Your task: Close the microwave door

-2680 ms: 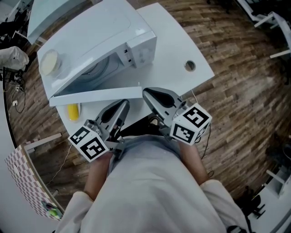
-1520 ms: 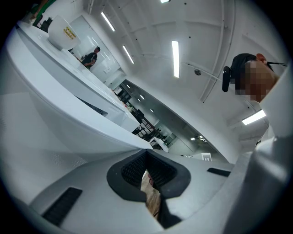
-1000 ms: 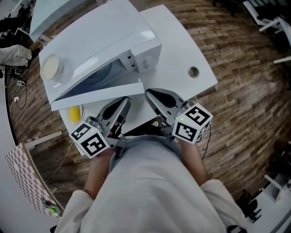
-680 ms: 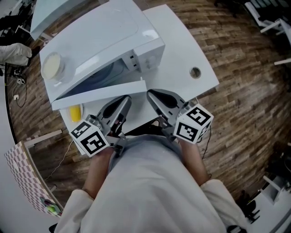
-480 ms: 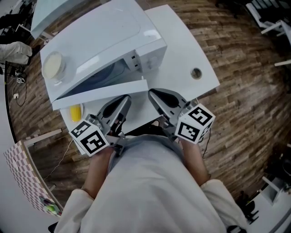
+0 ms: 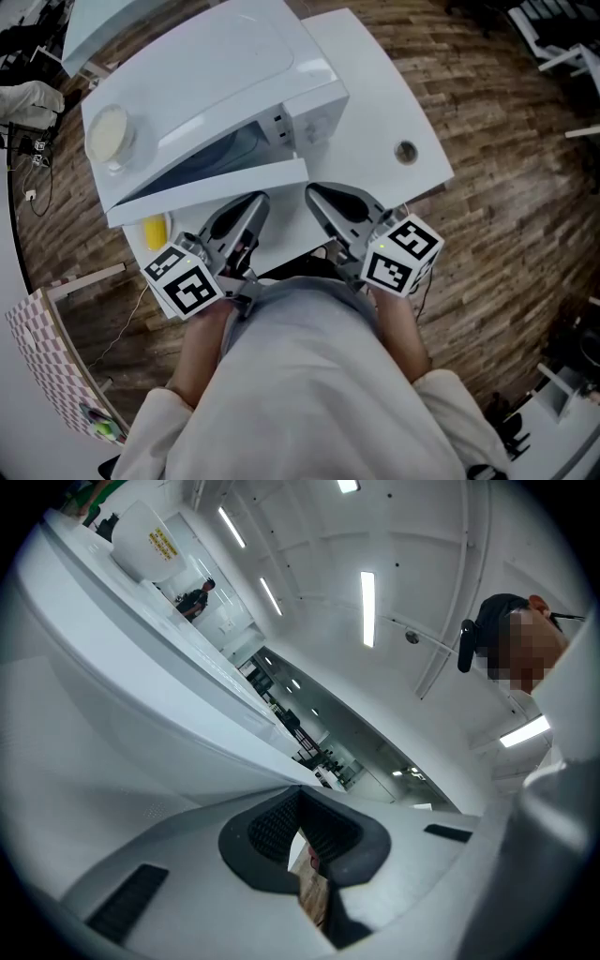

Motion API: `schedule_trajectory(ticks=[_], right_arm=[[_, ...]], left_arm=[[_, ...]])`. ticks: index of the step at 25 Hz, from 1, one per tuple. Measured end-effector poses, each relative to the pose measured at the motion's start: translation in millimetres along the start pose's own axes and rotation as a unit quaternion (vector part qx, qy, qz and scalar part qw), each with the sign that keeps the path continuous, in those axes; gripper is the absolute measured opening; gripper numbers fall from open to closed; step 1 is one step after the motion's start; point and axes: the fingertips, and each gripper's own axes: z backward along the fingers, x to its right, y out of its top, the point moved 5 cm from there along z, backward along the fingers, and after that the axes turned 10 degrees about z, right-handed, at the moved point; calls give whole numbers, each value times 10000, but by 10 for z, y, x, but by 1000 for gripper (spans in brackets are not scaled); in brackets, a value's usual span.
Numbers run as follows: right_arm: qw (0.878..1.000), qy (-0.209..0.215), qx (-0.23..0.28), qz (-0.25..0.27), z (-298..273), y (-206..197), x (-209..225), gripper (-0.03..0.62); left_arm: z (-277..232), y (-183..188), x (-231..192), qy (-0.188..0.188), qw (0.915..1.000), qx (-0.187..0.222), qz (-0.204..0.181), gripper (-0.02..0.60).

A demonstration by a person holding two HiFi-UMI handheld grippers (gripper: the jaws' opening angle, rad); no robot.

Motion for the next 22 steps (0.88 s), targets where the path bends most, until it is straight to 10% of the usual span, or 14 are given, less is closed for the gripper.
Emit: schedule_trajectory(ticks=[22], right_arm=[[9997, 121, -122, 161, -295, 94, 16, 23]], left_arm=[[114, 183, -181, 140, 9996, 219, 112, 15]])
